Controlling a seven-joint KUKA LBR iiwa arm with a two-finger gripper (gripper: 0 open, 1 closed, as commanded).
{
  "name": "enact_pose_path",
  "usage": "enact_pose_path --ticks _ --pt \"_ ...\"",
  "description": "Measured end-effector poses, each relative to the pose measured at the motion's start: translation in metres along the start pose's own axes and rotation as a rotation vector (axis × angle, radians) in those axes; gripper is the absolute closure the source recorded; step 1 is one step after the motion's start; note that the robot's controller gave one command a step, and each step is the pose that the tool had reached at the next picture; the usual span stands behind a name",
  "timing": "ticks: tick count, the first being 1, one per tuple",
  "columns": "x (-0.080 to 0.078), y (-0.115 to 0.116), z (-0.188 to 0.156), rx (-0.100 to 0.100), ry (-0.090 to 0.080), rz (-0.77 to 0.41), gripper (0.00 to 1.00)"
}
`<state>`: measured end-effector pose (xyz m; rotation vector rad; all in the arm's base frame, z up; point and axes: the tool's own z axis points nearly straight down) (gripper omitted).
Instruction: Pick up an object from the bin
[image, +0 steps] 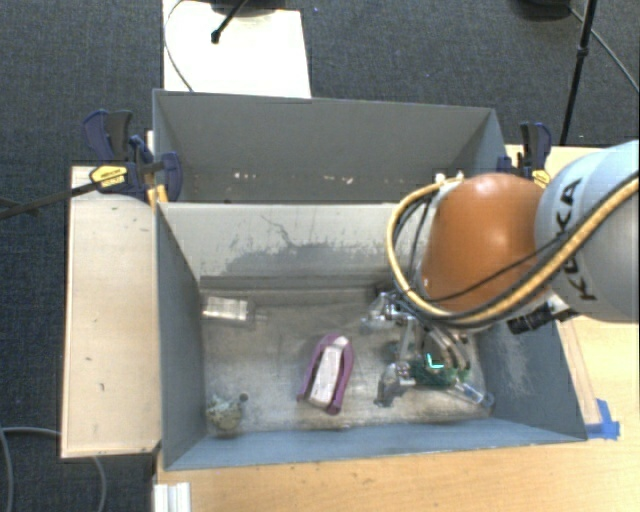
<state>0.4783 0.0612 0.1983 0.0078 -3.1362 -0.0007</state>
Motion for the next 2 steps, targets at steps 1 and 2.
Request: enact_pose_path --ticks 1,2 --pt "0.001 0.020 0.021 -0.001 -0.004 -0.015 0.00" --pt "-0.046 0.043 0.111 -0.006 -0.017 0.134 0.00"
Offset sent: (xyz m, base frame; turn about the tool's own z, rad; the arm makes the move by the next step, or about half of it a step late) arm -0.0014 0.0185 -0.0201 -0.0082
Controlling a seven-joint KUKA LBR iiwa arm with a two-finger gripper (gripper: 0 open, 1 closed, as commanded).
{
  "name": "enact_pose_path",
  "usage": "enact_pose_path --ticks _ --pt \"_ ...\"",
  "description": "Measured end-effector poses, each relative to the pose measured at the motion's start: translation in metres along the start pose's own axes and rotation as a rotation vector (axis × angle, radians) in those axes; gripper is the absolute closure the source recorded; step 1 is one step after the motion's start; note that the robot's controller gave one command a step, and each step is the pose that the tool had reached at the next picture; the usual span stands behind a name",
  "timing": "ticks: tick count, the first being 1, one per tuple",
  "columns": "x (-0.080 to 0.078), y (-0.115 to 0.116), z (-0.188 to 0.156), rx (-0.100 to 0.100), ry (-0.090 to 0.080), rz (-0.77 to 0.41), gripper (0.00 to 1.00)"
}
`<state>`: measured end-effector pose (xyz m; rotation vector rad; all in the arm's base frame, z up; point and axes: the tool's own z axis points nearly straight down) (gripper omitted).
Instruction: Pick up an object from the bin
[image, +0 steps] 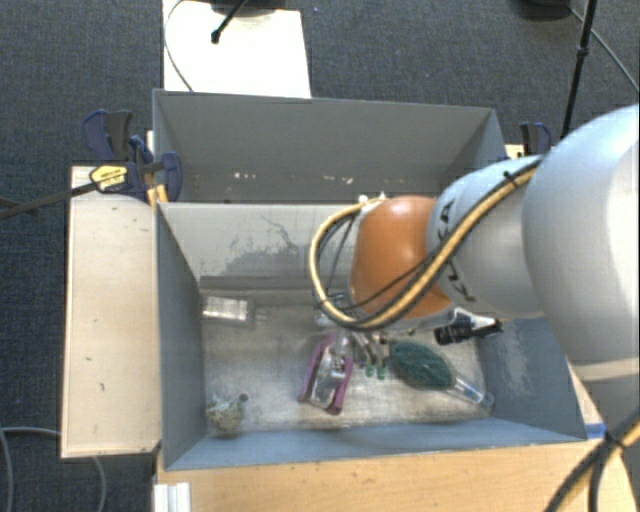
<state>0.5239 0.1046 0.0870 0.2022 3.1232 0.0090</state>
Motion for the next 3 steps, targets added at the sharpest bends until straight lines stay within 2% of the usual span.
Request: enact_pose_path --ticks 1,2,3 --pt "-0.012 -0.051 -0.027 0.007 0.005 -0.085 0.00" --pt "-0.050 -0.179 -0.010 -0.009 0.018 -0.181 0.00" --pt "-0.041 -0.180 0.011 -0.007 0.018 -0.053 0.00"
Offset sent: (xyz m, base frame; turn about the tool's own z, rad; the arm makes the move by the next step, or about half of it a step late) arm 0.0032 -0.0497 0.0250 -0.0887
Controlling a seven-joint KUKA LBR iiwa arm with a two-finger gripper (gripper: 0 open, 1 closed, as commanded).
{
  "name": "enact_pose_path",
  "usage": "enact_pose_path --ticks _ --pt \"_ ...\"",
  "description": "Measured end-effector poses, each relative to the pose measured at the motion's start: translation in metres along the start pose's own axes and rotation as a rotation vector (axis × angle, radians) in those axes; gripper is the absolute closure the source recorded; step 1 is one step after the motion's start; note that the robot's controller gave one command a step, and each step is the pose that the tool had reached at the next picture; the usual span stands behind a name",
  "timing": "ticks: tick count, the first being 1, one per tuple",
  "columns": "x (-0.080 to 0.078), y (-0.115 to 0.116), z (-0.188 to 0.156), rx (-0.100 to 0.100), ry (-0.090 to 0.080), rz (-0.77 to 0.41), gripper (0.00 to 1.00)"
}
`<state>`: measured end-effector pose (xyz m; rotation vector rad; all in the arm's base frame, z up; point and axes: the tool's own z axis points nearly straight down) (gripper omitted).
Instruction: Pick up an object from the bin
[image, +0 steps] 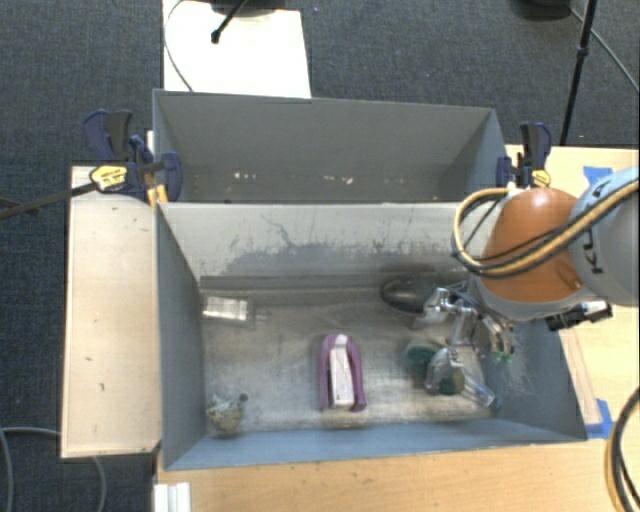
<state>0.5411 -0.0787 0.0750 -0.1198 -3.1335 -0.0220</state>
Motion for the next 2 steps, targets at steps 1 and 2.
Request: enact_pose_path --ticks 1,2 --pt "-0.002 -0.002 0.001 0.004 -0.011 0.004 1.00" --pt "-0.005 -0.020 -0.145 0.016 -0.016 -0.164 1.00"
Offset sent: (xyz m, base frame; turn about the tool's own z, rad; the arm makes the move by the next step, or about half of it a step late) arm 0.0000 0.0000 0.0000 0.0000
